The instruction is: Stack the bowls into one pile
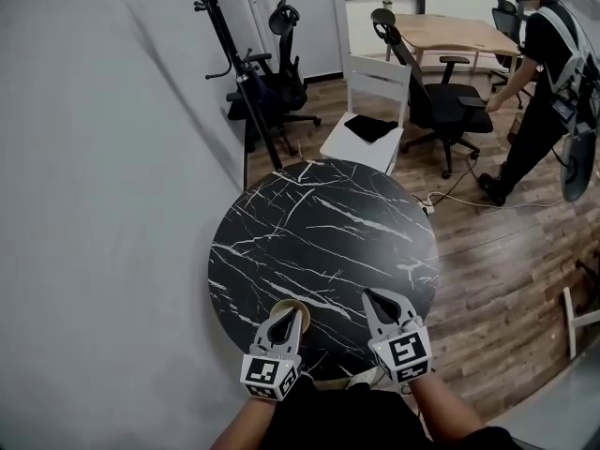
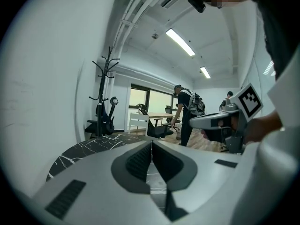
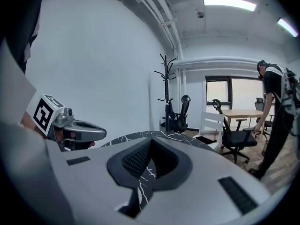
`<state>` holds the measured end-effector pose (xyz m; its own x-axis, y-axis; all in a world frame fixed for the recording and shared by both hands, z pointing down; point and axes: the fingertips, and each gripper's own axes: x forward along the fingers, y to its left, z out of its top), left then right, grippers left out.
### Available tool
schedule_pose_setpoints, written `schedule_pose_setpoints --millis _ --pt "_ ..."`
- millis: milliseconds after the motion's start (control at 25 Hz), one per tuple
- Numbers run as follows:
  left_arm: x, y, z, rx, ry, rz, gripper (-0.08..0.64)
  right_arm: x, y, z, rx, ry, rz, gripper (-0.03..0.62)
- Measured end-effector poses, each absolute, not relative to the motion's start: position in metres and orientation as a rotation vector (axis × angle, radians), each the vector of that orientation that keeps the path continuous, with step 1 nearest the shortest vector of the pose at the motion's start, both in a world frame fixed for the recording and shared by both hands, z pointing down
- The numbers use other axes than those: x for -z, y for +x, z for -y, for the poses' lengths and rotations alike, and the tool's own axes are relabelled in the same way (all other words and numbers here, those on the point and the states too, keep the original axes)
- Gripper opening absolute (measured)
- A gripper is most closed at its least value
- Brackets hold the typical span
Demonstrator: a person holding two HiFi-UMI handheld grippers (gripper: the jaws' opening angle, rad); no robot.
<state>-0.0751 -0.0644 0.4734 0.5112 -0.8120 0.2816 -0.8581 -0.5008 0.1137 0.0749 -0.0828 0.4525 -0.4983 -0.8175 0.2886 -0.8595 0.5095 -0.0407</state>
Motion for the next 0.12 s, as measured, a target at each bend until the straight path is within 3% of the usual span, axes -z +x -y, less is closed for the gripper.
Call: schedule_pose_setpoints --millis 120 --pt "-0.4748 -0.0695 0.0635 -0.274 2.521 1.403 0.017 -0.4493 0.0794 0.0852 -0.247 1.442 2.518 0.006"
